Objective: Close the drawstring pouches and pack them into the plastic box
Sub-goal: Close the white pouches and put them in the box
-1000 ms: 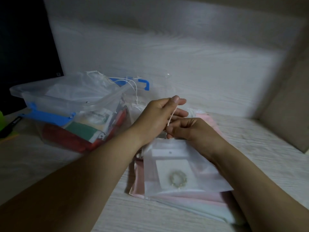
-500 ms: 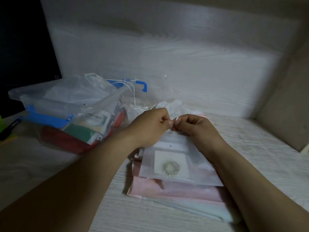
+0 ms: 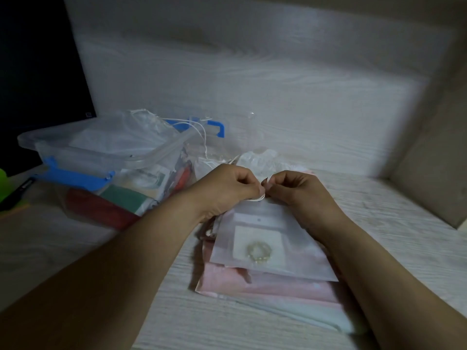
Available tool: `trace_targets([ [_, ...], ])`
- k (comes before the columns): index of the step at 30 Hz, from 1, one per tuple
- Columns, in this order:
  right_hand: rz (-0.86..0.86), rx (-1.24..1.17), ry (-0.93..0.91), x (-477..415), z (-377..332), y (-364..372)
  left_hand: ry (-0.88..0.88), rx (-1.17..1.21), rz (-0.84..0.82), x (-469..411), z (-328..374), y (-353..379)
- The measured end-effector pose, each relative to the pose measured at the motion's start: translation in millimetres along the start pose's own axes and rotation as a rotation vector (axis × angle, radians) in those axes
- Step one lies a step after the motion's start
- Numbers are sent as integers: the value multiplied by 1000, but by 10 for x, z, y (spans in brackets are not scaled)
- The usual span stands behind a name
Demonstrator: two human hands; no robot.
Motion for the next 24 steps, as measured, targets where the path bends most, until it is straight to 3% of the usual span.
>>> trace_targets([
  [12,-45,0,15,30,-29,-7,40,-10,-75,0,-37,46],
  [24,-59,-6,-38,37,-66,5,107,-8,-40,-26,-76,67],
])
Point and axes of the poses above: each hand's wrist, its own x-axis away from the middle knuckle, its own y-axis out of the palm, z = x × y, the point moved 7 cm from there along -x, towards the middle knuckle, and after that the axes turned 10 degrees about -z, right-handed, at the moved point
